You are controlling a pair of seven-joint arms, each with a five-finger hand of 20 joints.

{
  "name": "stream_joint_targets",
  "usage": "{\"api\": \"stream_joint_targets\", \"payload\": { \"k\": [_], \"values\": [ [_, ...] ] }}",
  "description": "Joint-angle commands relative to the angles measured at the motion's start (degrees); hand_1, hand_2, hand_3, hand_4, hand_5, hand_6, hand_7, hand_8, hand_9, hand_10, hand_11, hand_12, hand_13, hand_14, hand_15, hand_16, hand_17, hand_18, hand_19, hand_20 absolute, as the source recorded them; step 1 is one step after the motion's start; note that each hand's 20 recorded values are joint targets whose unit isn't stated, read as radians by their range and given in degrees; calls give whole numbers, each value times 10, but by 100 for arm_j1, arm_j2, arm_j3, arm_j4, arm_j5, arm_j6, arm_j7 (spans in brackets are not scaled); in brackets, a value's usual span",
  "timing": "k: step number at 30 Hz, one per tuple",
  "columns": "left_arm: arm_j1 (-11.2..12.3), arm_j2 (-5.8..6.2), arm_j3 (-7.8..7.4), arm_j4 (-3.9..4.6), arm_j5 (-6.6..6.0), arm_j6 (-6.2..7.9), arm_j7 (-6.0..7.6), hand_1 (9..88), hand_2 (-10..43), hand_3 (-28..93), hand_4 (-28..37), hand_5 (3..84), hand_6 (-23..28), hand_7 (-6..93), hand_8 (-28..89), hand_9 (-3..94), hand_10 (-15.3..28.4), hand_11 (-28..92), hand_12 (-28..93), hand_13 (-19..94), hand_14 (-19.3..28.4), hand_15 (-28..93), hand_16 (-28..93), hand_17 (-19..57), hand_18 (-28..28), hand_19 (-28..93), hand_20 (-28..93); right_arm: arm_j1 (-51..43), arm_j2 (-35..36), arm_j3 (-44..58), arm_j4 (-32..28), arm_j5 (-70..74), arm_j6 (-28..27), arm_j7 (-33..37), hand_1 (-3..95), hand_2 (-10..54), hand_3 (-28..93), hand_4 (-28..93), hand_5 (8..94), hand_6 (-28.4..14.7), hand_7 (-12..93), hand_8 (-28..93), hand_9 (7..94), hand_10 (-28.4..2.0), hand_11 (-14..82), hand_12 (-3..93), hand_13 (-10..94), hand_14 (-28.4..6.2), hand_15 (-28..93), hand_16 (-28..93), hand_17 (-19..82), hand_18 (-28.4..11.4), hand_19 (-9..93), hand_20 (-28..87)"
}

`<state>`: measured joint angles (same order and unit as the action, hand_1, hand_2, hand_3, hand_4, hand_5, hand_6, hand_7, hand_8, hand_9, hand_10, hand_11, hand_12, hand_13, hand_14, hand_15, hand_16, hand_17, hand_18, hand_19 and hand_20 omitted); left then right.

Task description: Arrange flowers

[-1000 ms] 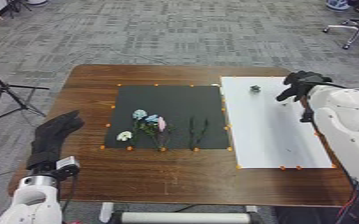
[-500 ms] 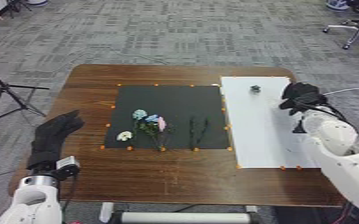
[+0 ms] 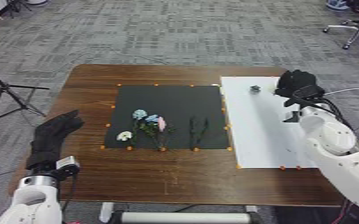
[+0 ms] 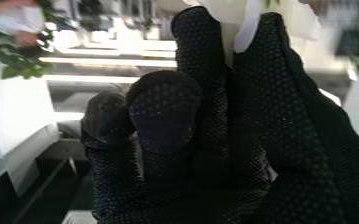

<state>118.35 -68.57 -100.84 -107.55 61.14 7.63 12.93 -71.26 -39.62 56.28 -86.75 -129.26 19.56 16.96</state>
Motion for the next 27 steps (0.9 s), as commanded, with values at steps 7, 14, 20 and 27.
{"api": "stream_joint_targets", "payload": {
  "k": [7,14,20,27],
  "values": [
    [10,-20,-13,-22,0,-68,-13,278,56,683,-277,540,7,167,-72,525,146,247,153,424,180,268,6,79,122,115,190,1463,-492,-1727,-768,466,-377,-763,603,-94,559,-192,787,25,200,65,874,-105,120,308,776,-80,641,343,417,-222,854,599],
    [-47,8,27,15,5,-89,-57,279,57,682,-278,541,7,167,-72,525,146,247,153,424,181,268,6,80,122,114,190,1499,-663,-2278,-723,374,-734,-841,602,-95,560,-191,789,25,198,65,875,-105,117,309,777,-80,639,345,417,-222,854,598],
    [44,-32,-21,-12,-21,-64,-97,277,57,684,-277,542,7,167,-73,525,146,247,153,424,182,269,7,79,122,115,191,1261,-881,-2313,-620,581,-949,-701,597,-95,564,-186,790,27,198,64,875,-104,116,308,776,-80,635,346,416,-222,854,598],
    [-65,-26,65,22,-10,-69,-57,278,57,683,-278,542,7,167,-72,525,146,247,153,423,182,270,6,79,122,115,191,1293,-1175,-2218,-386,506,-1245,-710,591,-95,567,-179,791,26,196,64,876,-105,117,303,776,-83,629,346,415,-222,851,596]
  ]
}}
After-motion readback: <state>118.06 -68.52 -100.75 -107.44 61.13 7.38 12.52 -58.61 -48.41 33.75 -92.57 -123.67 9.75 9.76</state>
